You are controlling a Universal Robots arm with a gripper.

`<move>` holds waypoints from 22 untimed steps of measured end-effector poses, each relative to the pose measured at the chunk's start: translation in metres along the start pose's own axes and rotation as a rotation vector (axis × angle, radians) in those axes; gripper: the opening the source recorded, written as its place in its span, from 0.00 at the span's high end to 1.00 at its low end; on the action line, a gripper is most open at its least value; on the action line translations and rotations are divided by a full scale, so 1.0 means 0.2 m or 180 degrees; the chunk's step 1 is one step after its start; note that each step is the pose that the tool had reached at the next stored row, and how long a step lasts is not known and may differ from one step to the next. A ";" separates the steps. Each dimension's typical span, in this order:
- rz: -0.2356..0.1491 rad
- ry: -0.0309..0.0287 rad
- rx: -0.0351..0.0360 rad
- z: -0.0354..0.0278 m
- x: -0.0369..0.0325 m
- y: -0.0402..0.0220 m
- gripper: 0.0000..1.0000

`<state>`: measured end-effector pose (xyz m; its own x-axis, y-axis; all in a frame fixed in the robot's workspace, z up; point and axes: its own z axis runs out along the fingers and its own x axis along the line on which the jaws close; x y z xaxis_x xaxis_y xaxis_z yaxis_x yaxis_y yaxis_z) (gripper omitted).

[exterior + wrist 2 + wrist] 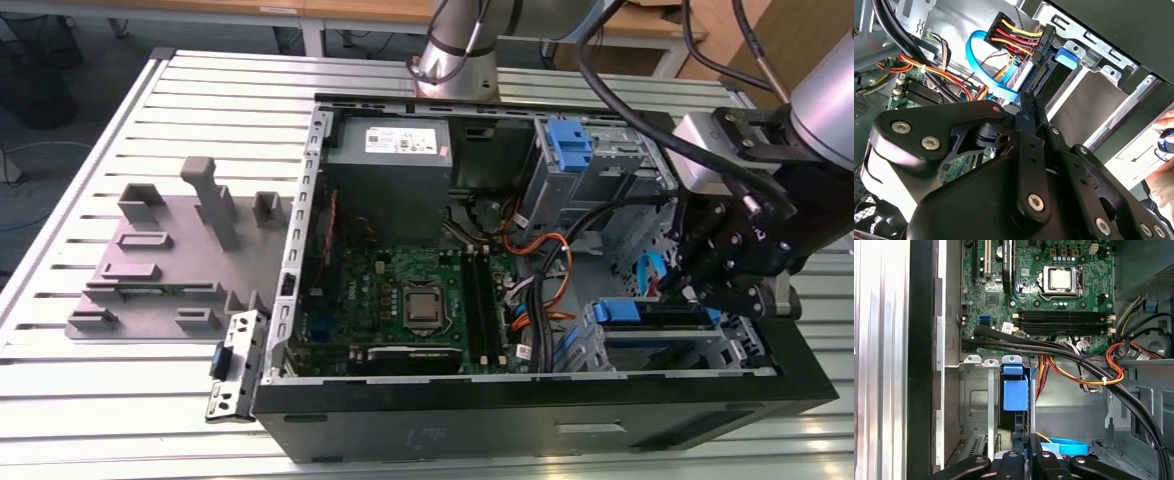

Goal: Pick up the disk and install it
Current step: 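Insert the first disk wire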

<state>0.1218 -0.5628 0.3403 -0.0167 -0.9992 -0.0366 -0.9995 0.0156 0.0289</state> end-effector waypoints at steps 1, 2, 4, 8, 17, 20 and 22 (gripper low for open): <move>0.0000 0.0001 0.0000 0.004 0.000 0.000 0.84; 0.0000 0.0002 0.0000 0.007 0.000 0.000 0.84; 0.0000 0.0002 0.0000 0.007 0.000 0.000 0.84; 0.0000 0.0002 0.0000 0.016 0.001 -0.001 0.84; 0.0000 0.0002 0.0000 0.022 -0.001 0.000 0.84; 0.0000 0.0002 0.0000 0.024 0.000 0.000 0.84; 0.0000 0.0001 0.0000 0.030 0.001 -0.001 0.84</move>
<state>0.1217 -0.5627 0.3342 -0.0167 -0.9992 -0.0363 -0.9995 0.0157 0.0288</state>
